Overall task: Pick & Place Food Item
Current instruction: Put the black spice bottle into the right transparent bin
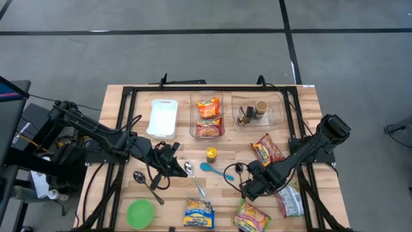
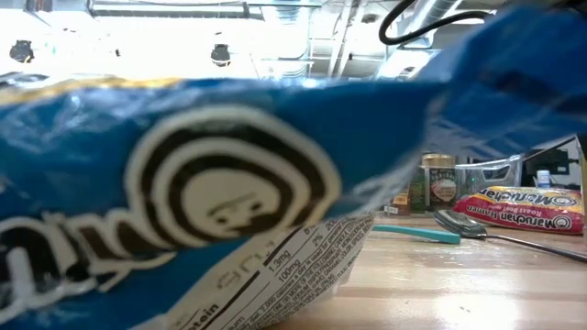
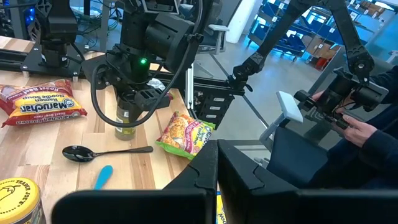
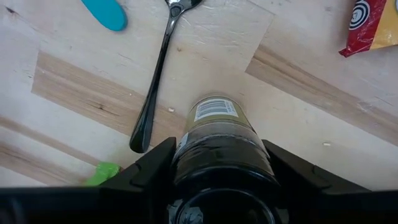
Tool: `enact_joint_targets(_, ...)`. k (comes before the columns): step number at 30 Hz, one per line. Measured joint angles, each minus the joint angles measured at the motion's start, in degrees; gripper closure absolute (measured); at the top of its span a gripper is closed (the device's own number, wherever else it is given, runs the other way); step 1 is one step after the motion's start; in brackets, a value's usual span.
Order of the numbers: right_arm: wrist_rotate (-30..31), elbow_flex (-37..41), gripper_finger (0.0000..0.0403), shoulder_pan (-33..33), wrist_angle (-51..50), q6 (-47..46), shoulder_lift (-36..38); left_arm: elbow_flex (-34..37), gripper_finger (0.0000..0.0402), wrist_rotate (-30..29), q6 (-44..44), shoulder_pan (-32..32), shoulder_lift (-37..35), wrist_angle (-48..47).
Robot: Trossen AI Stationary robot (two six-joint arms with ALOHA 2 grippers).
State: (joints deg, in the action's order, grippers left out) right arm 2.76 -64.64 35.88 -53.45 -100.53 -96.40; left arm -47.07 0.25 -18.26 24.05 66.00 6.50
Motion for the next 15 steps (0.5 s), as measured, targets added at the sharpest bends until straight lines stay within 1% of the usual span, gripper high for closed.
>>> enact_joint_targets(6,0.0,0.0,0.0196,0.0,0.0,0.1,0.0,0.0,0.0402,0.0,0.0,0.0,0.0,0.0)
enact_joint_targets(11,0.0,0.0,0.0209,0.0,0.0,0.0,0.0,0.0,0.0402,0.0,0.0,0.0,0.0,0.0)
enact_joint_targets(15,0.0,0.0,0.0206,0.0,0.0,0.0,0.0,0.0,0.0402,0.0,0.0,0.0,0.0,0.0)
